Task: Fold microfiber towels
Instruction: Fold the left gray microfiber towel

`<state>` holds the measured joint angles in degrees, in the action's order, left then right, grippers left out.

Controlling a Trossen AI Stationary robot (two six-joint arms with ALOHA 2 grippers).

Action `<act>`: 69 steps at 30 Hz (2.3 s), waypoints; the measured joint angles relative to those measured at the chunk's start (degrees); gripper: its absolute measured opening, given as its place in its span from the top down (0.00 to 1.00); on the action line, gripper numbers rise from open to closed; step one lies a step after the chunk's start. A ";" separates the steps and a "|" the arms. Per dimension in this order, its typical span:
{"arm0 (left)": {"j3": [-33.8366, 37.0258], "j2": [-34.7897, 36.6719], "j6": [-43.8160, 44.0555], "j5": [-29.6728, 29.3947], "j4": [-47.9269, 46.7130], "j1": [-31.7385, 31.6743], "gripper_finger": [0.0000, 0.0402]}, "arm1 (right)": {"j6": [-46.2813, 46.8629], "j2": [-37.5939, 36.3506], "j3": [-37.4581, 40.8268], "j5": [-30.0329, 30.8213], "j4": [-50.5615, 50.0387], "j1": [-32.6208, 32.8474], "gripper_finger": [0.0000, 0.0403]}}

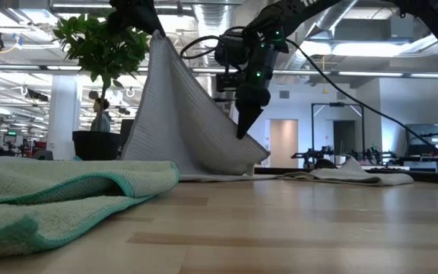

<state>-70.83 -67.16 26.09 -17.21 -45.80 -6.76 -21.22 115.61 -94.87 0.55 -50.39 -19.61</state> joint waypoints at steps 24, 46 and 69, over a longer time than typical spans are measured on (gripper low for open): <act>0.02 0.02 0.04 -1.35 0.02 -0.02 1.00 | -0.67 -0.60 -0.45 0.05 -5.62 -1.46 0.99; -11.50 -3.33 -11.74 -16.18 -2.94 -7.09 1.00 | 0.23 -21.72 -1.53 14.79 -5.54 -5.41 1.00; -40.18 -20.25 -26.79 -19.19 -20.54 -9.52 1.00 | -0.55 -30.24 -6.56 24.38 -7.53 -2.58 1.00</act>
<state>-111.01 -87.41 -0.71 -36.40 -66.34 -16.29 -21.77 85.37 -101.43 24.93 -57.92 -22.20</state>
